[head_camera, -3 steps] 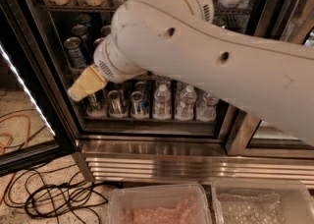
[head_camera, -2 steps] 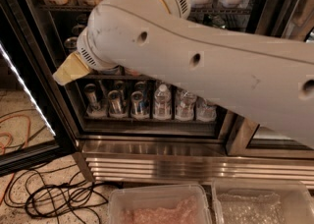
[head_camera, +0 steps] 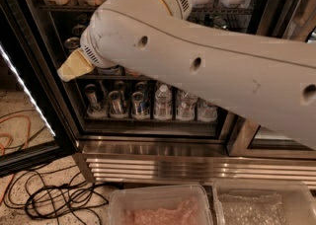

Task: Pick orange can from top shelf of fridge

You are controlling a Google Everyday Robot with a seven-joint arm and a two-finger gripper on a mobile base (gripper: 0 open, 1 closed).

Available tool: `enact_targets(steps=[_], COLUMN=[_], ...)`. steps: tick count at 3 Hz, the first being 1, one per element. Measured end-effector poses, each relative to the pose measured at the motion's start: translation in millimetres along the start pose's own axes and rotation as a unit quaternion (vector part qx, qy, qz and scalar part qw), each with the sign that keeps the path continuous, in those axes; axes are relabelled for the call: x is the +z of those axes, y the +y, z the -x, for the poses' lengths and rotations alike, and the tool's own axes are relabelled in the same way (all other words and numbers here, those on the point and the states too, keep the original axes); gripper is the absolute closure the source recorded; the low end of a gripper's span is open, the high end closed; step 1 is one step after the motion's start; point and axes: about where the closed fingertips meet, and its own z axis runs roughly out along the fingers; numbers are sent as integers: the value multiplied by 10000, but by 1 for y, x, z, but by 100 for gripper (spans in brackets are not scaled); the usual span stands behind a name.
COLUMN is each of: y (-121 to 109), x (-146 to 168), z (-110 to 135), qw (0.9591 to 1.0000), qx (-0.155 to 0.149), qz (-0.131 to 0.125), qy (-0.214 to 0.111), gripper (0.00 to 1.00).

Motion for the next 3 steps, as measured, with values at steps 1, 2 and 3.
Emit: enact_targets(steps=[1,2,3], y=[2,16,16], x=[6,25,25], z=[13,60,60], qw=[9997,9964,9964], qx=[78,134,134], qz=[-99,-275,-275], qy=[-218,-790,-790], gripper=[0,0,0])
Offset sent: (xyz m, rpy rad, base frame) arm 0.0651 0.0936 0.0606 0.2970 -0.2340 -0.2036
